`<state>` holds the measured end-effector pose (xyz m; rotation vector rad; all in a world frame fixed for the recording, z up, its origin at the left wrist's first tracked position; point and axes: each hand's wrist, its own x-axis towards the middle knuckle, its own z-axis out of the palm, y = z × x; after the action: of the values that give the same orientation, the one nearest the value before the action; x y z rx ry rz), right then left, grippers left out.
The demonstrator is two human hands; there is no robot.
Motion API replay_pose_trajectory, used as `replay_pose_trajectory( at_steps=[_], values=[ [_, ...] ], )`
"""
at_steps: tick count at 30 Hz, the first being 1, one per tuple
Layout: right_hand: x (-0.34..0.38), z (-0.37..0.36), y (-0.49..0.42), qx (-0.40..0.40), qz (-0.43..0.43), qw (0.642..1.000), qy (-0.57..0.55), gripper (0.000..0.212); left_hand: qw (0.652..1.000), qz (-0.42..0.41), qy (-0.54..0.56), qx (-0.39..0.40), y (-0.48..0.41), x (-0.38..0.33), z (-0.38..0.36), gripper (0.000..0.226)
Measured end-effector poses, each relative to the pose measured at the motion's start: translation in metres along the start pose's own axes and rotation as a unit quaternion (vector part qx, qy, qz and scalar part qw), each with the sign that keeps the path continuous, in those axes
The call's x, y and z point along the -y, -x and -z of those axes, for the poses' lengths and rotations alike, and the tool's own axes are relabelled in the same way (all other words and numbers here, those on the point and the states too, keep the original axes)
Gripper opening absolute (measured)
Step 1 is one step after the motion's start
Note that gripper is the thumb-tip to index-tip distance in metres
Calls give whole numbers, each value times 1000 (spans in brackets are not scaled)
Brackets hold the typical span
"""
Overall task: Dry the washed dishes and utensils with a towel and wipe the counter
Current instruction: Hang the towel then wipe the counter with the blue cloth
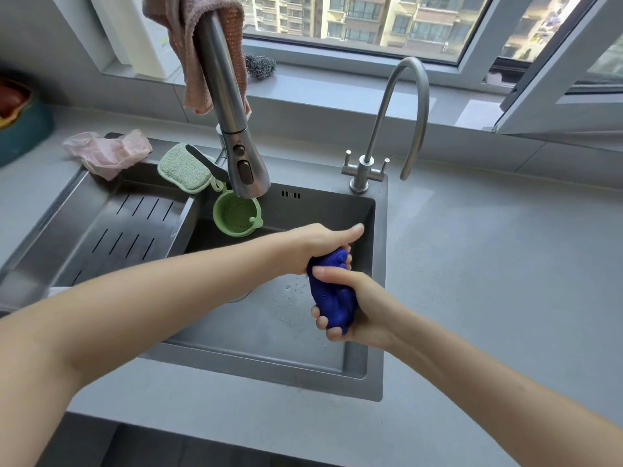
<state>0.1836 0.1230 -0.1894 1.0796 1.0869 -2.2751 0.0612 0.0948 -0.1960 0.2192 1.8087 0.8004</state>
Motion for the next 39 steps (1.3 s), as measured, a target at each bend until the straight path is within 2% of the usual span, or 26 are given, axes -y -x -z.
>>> replay_pose_trajectory(
  at_steps=[3, 6, 11, 13, 16, 19, 23, 25, 27, 30, 33, 35, 36, 39],
  values=[
    [0, 4, 5, 2, 25, 1000, 6, 48, 995, -44, 64, 64, 5, -1, 6, 51],
    [0, 13, 9, -33, 60, 997, 29, 51, 990, -54, 80, 105, 11, 2, 13, 53],
    [0, 34, 22, -72, 181, 974, 118, 33, 986, -51, 61, 148, 20, 14, 21, 50],
    [2, 38, 27, -87, 193, 967, 141, 26, 981, -76, 71, 164, 24, 19, 21, 47],
    [6, 45, 36, -87, 163, 980, 71, 21, 971, -113, 102, 184, 26, 26, 24, 41],
    [3, 52, 41, -162, 183, 964, 109, 20, 959, -121, 169, 191, 24, 31, 25, 47],
    [-9, 51, 45, -241, 285, 924, 84, 15, 960, -69, 212, 172, 22, 35, 17, 29],
    [-15, 49, 45, -246, 345, 902, 84, 19, 970, -33, 181, 159, 20, 39, 12, 27],
    [-19, 49, 44, -233, 376, 895, 61, 22, 984, -36, 93, 146, 19, 41, 8, 28],
    [-22, 56, 46, -188, 362, 911, -64, 19, 991, -44, 3, 129, 22, 40, -1, 40],
    [-24, 69, 61, -156, 364, 909, -128, 26, 981, -103, -75, 146, 28, 33, -10, 57],
    [-20, 78, 82, -143, 380, 906, -122, 30, 969, -142, -87, 185, 32, 24, -20, 74],
    [-16, 84, 97, -142, 393, 901, -114, 30, 961, -158, -75, 214, 35, 16, -29, 75],
    [7, 105, 148, -154, 448, 877, -78, 27, 946, -189, -17, 263, 39, -19, -67, 62]
  ],
)
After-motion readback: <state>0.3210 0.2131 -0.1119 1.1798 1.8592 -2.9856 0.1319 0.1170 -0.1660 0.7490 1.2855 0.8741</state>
